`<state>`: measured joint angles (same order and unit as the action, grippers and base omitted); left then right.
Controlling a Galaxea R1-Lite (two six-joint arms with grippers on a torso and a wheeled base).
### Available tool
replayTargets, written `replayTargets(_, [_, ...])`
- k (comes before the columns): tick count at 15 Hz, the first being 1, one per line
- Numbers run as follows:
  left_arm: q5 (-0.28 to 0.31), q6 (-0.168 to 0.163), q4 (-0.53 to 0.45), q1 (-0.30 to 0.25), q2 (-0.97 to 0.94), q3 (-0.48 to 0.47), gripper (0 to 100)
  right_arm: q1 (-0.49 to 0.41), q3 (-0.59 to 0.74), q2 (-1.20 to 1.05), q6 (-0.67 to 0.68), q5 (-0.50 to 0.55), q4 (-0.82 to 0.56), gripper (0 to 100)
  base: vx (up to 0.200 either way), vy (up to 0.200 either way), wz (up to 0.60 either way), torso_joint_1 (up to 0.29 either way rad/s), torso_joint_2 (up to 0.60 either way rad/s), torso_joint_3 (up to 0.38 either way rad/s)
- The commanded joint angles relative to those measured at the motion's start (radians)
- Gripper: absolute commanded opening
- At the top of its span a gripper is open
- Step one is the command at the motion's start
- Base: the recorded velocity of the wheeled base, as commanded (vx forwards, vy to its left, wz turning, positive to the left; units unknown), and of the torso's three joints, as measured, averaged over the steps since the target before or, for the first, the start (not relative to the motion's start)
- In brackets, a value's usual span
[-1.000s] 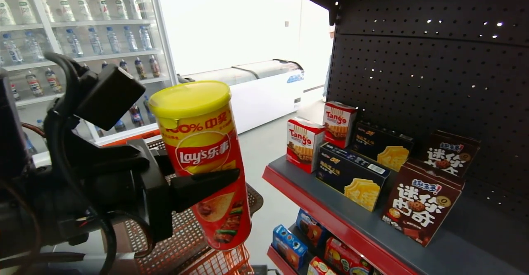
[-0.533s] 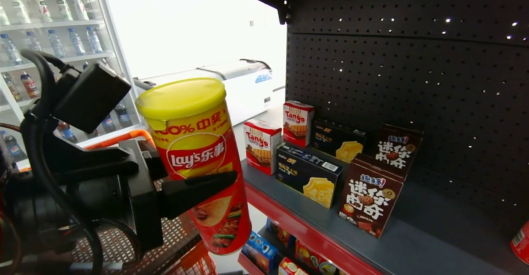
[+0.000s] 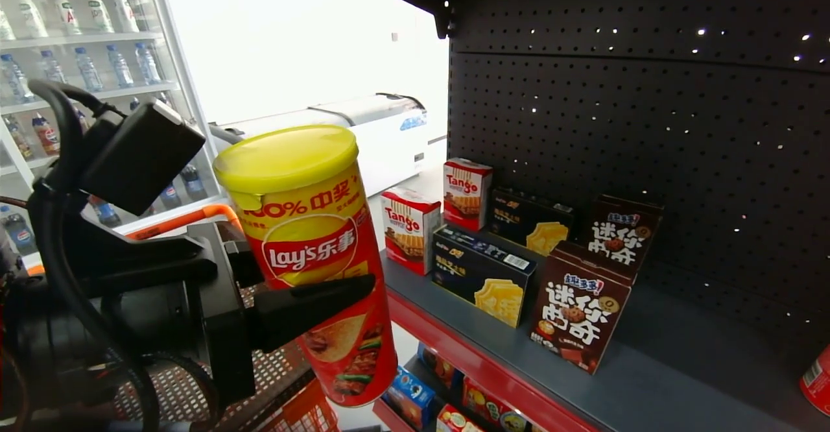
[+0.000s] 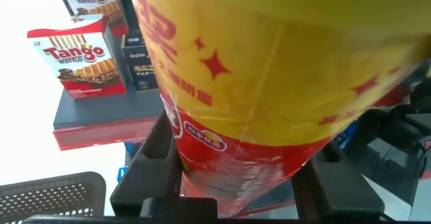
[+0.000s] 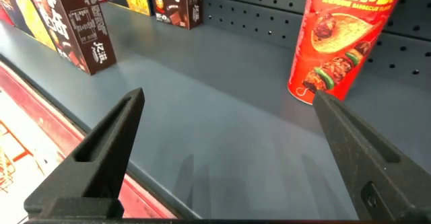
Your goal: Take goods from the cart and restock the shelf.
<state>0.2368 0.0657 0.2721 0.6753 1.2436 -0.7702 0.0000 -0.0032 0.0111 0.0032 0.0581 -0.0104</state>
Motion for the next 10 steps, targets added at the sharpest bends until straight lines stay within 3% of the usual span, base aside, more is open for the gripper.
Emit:
replayTargets(1, [-0.001,0.0,0.001,0.0,0.002,0.0,0,0.0,0.0,0.001,0.0,0.0,0.0,100,0.0,0.0,-0.6,0.007,0.01,0.002])
replayTargets(10, [0.001,0.0,0.001,0.0,0.002,-0.001,0,0.0,0.0,0.001,0.0,0.0,0.0,100,0.0,0.0,-0.6,0.003,0.0,0.002])
